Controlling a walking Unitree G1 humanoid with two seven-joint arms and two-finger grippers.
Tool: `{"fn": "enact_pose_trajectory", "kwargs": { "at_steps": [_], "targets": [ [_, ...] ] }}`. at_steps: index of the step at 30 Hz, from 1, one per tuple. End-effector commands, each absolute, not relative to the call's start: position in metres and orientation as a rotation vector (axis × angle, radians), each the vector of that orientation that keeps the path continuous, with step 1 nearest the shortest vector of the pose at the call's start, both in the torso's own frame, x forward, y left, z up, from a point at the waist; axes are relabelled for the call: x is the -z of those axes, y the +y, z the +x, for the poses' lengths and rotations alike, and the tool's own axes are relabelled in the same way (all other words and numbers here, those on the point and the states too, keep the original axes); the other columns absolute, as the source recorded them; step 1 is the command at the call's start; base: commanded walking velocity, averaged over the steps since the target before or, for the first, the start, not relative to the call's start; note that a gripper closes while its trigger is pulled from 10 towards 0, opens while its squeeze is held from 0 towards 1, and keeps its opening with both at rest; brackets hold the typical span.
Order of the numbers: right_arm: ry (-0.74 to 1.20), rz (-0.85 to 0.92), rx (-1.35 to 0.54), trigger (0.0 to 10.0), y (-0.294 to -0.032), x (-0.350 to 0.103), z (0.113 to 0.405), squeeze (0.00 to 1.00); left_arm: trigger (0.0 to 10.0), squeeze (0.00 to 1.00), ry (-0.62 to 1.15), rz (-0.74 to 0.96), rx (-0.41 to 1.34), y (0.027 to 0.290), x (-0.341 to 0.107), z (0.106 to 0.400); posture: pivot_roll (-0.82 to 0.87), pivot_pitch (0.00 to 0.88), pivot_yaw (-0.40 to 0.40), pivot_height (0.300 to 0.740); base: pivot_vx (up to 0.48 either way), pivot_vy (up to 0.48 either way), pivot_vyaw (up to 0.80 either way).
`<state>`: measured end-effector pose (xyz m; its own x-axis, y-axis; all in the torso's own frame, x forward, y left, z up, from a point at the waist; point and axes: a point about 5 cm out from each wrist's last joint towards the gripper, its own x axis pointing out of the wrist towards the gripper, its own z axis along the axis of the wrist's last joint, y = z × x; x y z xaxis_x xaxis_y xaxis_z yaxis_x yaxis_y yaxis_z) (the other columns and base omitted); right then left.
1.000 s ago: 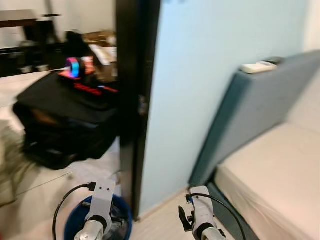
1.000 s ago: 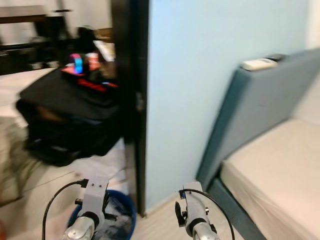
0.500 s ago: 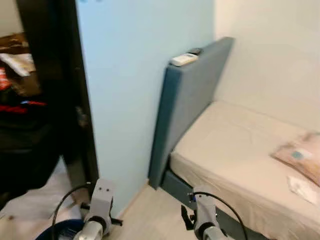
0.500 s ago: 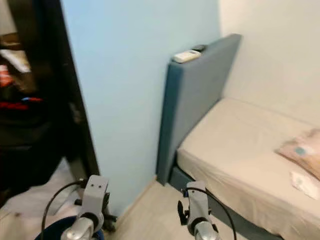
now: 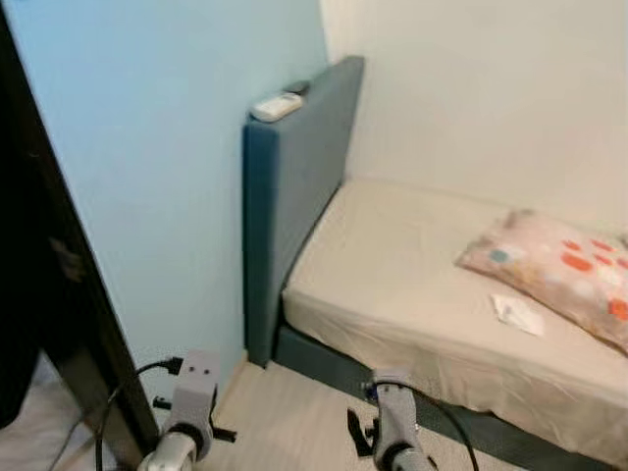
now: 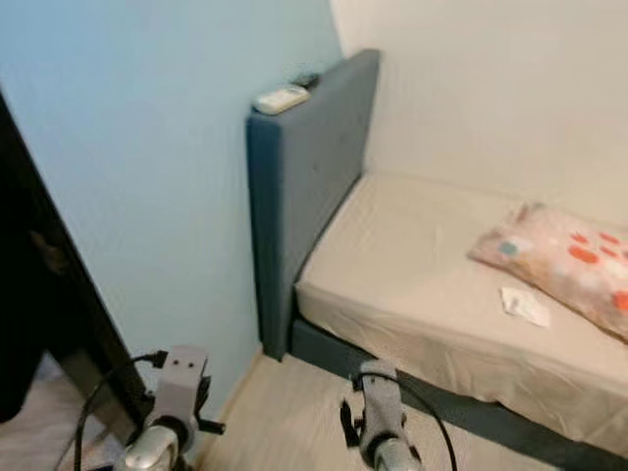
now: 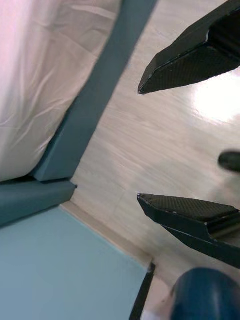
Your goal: Clean up the room
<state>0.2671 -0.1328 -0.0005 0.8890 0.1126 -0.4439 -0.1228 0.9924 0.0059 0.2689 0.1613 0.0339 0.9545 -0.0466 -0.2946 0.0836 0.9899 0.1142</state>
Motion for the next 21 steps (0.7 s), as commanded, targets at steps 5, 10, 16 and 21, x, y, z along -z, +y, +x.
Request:
{"fn": "enact_pose_trajectory", "kwargs": {
  "at_steps": [5,10,16,21],
  "targets": [
    [0.494,-0.012,-0.100,10.0,-0.1392,0.0067,0.2618,0.00,10.0,0.00,0.308,0.118,0.090,0.1561,-0.0323,0.2670,0.05,0.136,-0.052,0.735,0.000,0.000,-0.80],
    [0.496,-0.010,-0.098,10.0,-0.1393,0.0068,0.2619,0.00,10.0,0.00,0.299,0.113,0.094,0.1554,-0.0338,0.2677,0.05,0.136,-0.049,0.735,0.000,0.000,-0.80],
    [0.495,-0.008,-0.096,10.0,-0.1389,0.0064,0.2624,0.00,10.0,0.00,0.290,0.106,0.096,0.1550,-0.0355,0.2688,0.05,0.136,-0.047,0.735,0.000,0.000,-0.80],
    [0.490,-0.006,-0.096,10.0,-0.1394,0.0058,0.2625,0.00,10.0,0.00,0.276,0.094,0.095,0.1543,-0.0374,0.2692,0.05,0.136,-0.045,0.735,0.000,0.000,-0.80]
  ]
}}
